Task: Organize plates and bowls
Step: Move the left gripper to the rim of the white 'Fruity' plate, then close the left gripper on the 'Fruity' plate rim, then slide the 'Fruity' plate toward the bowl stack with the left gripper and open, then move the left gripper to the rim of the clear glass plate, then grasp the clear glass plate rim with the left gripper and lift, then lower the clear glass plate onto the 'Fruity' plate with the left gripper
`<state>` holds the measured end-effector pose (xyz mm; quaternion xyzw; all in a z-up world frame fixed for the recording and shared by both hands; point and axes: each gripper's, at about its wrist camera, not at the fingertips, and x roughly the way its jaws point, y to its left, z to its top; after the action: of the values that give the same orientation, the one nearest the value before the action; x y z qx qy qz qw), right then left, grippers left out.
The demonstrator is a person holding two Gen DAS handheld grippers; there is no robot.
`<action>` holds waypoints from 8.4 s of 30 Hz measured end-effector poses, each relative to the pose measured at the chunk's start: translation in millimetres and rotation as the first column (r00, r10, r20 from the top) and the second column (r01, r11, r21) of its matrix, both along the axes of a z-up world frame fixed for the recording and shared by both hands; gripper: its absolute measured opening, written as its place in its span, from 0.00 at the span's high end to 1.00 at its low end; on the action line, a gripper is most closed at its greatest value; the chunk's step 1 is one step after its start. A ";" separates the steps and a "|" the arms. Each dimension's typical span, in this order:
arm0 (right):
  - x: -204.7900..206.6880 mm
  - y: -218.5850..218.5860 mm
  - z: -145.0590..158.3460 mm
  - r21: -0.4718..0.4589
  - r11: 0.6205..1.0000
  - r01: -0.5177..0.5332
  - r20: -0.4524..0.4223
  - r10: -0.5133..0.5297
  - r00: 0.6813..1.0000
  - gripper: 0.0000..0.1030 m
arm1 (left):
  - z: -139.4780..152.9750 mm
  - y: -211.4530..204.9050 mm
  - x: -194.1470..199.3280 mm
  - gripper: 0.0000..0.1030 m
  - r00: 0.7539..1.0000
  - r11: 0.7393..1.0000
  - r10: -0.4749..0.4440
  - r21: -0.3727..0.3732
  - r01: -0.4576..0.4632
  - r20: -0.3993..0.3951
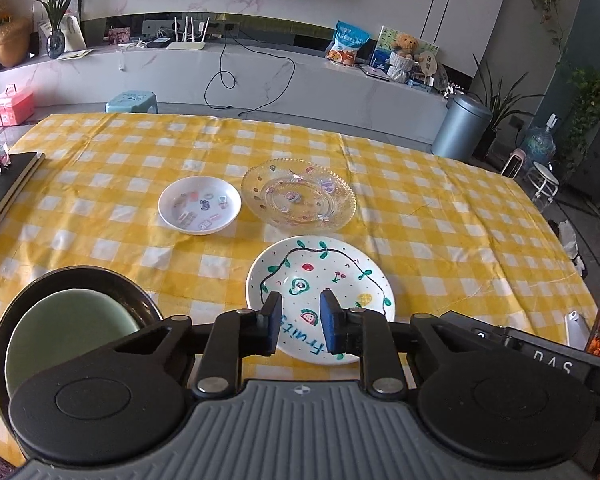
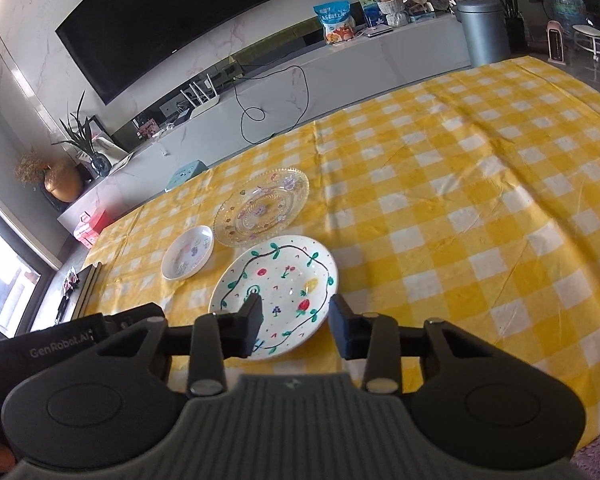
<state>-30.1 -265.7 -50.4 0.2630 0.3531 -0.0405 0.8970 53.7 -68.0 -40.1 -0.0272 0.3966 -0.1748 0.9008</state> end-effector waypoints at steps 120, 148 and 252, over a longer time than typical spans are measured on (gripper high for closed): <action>-20.3 -37.4 -74.1 0.164 0.986 0.015 -0.110 0.003 0.994 0.94 | -62.8 -12.4 -42.4 0.86 0.995 0.992 0.096 0.082 -0.092 -0.037; -4.7 -21.2 -34.3 -0.039 0.999 -0.030 -0.049 0.028 0.998 0.62 | -23.9 -13.4 -15.2 0.71 0.996 1.000 -0.003 -0.012 0.001 -0.088; -25.0 -59.9 -42.5 0.214 0.975 0.056 -0.145 -0.025 0.989 0.94 | -17.7 1.8 -14.5 0.92 0.975 0.996 0.009 -0.082 -0.028 -0.224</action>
<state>-55.1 -325.7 -92.9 0.3634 0.4125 -0.0386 0.8344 39.2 -66.2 -57.8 -0.0886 0.4874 -0.1791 0.8500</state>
